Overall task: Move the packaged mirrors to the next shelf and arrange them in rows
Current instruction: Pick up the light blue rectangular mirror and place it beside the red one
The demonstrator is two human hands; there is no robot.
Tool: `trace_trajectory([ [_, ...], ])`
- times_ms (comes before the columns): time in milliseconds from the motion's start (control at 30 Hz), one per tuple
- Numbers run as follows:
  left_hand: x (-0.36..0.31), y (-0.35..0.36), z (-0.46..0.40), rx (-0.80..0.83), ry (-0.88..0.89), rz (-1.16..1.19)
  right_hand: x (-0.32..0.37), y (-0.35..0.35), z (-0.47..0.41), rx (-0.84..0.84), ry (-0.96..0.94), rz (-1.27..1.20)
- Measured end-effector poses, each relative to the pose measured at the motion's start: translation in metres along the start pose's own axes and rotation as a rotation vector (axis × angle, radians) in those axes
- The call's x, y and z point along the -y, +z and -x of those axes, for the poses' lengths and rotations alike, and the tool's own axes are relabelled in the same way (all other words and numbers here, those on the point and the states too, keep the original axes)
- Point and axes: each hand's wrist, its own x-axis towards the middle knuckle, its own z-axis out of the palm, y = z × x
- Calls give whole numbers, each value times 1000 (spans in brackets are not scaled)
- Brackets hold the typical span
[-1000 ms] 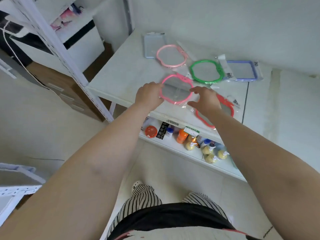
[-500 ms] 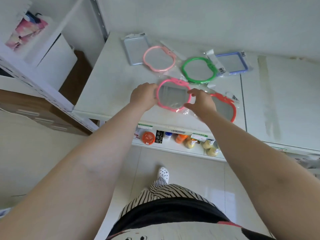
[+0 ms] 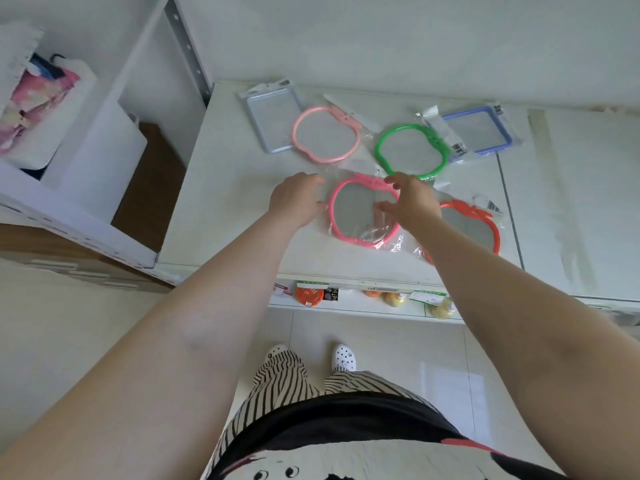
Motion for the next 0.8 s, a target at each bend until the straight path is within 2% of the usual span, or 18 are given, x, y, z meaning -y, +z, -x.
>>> trace_trajectory([
  [300,71,-57,-36,-62,-68,49,88,26,-35,-47,9,-53],
  [400,85,-72,-51,-115,-153,147,120,38,-53,-37,-46,-78],
  [533,92,-78,-73,-108,-248,281,152,45,-87,-25,-62,-112],
  [800,104,-55,-124,-189,-442,705,168,57,-174,-31,-97,-102],
])
